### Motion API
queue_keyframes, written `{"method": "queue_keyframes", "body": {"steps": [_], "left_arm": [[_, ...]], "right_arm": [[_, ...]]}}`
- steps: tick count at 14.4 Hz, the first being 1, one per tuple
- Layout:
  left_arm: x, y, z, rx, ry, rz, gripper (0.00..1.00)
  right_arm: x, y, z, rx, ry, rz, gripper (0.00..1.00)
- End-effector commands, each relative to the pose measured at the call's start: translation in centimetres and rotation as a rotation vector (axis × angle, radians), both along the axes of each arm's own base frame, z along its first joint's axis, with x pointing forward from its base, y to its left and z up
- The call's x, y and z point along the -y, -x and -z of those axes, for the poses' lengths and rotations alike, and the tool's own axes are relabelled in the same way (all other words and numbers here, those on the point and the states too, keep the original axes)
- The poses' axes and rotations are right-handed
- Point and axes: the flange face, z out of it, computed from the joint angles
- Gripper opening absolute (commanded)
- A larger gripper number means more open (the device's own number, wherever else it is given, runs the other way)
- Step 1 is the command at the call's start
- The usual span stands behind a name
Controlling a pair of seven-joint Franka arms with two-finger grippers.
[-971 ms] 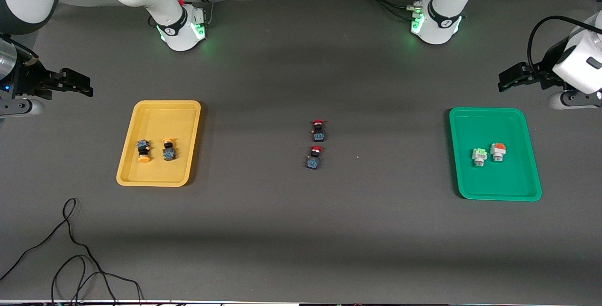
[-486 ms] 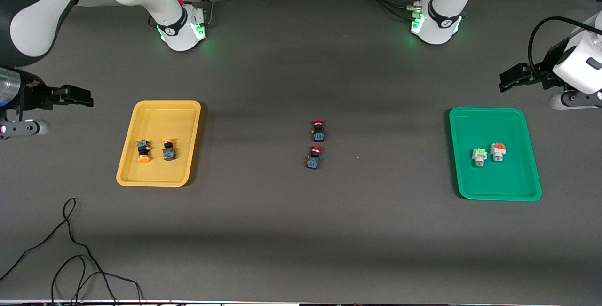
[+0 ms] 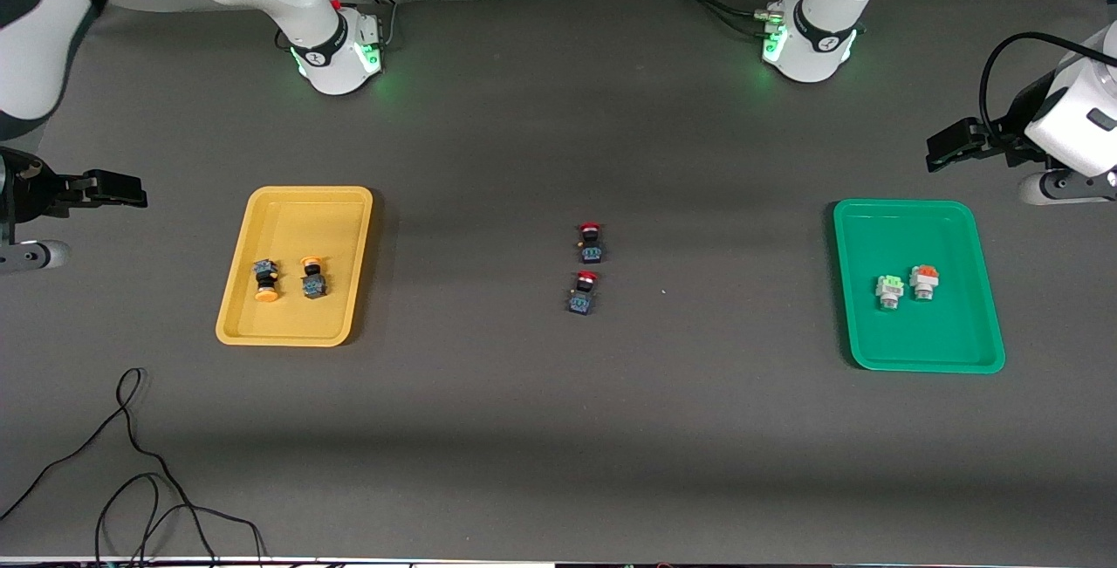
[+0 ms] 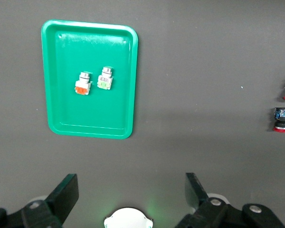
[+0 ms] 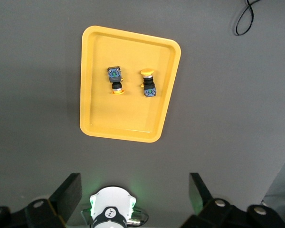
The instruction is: Place green and yellow buttons in trays
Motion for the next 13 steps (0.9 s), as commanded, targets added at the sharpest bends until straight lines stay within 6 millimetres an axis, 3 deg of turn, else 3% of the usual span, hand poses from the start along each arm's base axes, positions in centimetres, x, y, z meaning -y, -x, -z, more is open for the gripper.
{"method": "queue_keyframes", "body": {"steps": [1,4,9,13], "left_arm": [[0.2,-0.6,-0.5,0.003,-0.017,0.003,1.0],[0.4,-0.6,-0.8,0.01,-0.016,0.006,1.0],[0.3,-0.6,-0.9,0.014,-0.017,0.007,1.0],[0.3,-0.6,-0.9,0.014,-0.017,0.006,1.0]], "right_arm": [[-0.8,1.8,-2.1,0.027,-0.004,0.033,1.0],[-0.4,3.0,-1.7,0.042,-0.019,0.027,1.0],[1.7,8.7,0.1,0.188,-0.057,0.027,1.0],[2.8,9.0,-0.2,0.204,-0.05,0.051,1.0]]}}
